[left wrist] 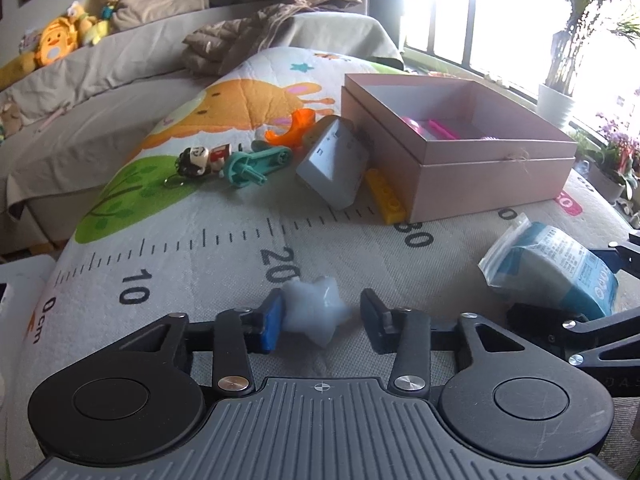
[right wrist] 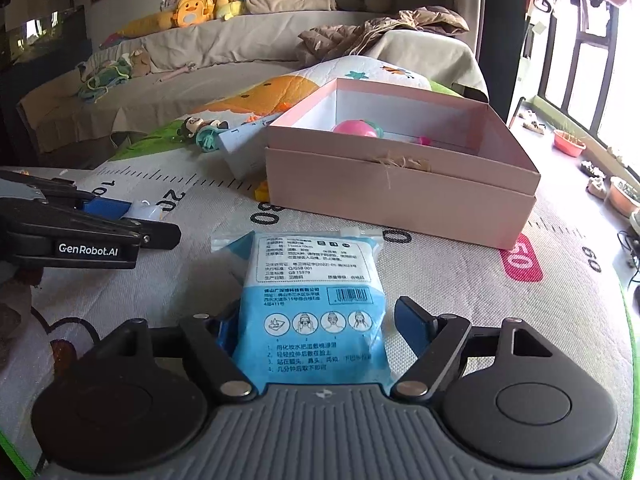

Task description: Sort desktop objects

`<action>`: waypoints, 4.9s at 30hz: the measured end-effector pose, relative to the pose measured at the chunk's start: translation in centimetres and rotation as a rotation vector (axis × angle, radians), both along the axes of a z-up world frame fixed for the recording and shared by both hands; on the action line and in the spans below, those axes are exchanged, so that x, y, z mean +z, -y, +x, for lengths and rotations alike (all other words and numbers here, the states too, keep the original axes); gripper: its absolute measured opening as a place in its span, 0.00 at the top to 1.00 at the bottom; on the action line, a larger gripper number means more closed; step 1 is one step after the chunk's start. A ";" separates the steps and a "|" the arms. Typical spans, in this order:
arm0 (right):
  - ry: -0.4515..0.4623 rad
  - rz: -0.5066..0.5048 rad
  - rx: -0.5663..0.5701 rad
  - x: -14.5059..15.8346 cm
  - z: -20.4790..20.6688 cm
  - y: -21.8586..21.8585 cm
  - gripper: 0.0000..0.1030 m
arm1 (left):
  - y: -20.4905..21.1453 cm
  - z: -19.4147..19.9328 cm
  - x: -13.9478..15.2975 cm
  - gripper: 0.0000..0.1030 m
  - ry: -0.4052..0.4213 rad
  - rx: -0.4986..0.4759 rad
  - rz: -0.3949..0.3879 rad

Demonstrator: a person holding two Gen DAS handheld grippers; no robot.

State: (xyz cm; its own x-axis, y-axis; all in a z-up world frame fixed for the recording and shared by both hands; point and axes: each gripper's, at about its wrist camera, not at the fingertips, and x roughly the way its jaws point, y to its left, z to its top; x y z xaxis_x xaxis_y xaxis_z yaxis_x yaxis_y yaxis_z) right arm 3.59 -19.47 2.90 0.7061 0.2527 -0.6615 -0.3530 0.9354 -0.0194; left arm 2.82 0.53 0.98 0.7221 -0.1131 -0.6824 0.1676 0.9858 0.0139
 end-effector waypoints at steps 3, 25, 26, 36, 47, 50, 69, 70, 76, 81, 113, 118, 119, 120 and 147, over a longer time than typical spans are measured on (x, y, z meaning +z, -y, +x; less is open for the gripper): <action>-0.014 -0.025 0.001 0.3 0.8 -0.7 0.25 | -0.2 -0.6 0.1 0.63 0.000 -0.009 -0.002; -0.021 -0.025 -0.002 1.3 1.1 -0.9 0.30 | -0.4 -1.5 0.1 0.52 0.000 -0.011 -0.010; -0.022 -0.024 -0.003 1.2 1.1 -0.9 0.30 | -0.4 -1.5 0.1 0.52 0.000 -0.011 -0.008; -0.017 -0.036 0.047 1.9 0.0 -0.2 0.44 | -0.2 -2.5 0.7 0.64 0.048 -0.045 0.007; 0.151 0.120 -0.004 13.1 0.5 7.1 0.45 | 3.1 -0.2 9.6 0.64 0.271 -0.225 -0.004; 0.209 0.116 -0.063 15.7 3.2 8.3 0.45 | 6.3 3.9 10.1 0.60 0.319 -0.250 -0.023; 0.030 -0.008 -0.165 7.8 17.7 3.7 0.35 | -4.2 4.6 0.8 0.07 0.058 0.027 -0.033; 0.067 -0.024 -0.128 8.2 16.5 2.9 0.35 | -4.6 4.8 0.5 0.07 0.051 0.047 -0.033; 0.039 -0.046 0.173 9.8 12.9 -5.0 0.36 | -6.2 5.6 0.2 0.06 0.029 0.159 -0.027; 0.007 -0.100 0.203 9.2 16.0 -11.1 0.48 | -7.0 5.0 0.3 0.04 0.020 0.166 -0.030; -0.417 -0.031 0.311 5.3 13.1 -12.4 0.72 | -8.0 2.8 0.2 0.02 -0.002 0.120 -0.042; -0.296 -0.052 0.252 5.4 9.5 -7.3 0.65 | -6.9 2.9 1.2 0.02 0.044 0.098 -0.066; -0.267 -0.050 0.235 5.3 8.8 -6.2 0.61 | -6.4 2.9 1.5 0.02 0.060 0.089 -0.069; -0.240 -0.053 0.218 5.2 8.2 -5.2 0.59 | -6.1 3.0 1.7 0.02 0.072 0.084 -0.070; -0.088 -0.030 0.153 3.0 4.7 -0.5 0.41 | -1.9 0.0 2.6 0.14 0.091 -0.189 -0.001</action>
State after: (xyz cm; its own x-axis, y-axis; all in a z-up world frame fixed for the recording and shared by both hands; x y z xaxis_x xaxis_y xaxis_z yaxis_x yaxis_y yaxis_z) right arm 8.32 -18.93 5.91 0.5995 0.3319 -0.7283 -0.4929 0.8700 -0.0094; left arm 2.80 2.48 3.63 0.7464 -0.2533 -0.6154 0.3479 0.9368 0.0363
